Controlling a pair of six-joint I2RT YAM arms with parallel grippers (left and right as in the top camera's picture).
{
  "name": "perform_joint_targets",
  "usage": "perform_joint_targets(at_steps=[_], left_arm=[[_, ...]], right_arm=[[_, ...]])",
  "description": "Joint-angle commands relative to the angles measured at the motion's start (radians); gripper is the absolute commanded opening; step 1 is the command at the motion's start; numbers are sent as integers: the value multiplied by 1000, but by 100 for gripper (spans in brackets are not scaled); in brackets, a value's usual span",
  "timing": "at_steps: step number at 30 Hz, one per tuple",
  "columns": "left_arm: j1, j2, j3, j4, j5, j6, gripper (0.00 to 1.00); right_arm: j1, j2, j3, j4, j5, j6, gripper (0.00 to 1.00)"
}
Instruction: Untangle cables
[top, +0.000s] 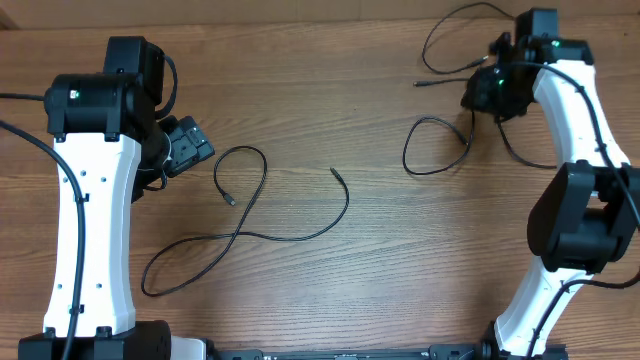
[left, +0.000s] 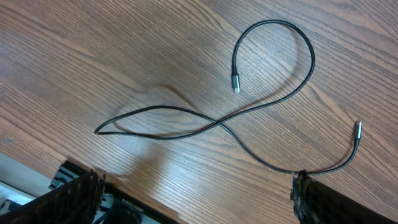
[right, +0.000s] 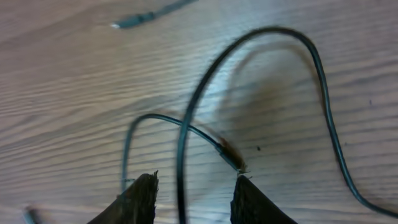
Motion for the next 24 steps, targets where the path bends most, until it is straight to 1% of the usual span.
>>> perform_joint_targets(at_steps=[1,3,4,14,21,24], left_arm=[[0,2,-5,1,2,5,100],[0,2,-5,1,2,5,100],[0,2,-5,1,2,5,100],[0,2,-5,1,2,5,99],[0,2,-5,1,2,5,100],[0,2,-5,1,2,5,99]], right_arm=[[0,-19,-47,24,52,21,23],[0,-18,-72,38,52,21,8],[0,-18,-82,44,52,21,4],[0,-11,-155,85,51,25,4],[0,-11,-279,192,52,29,4],[0,-11,-336,257,56,71,4]])
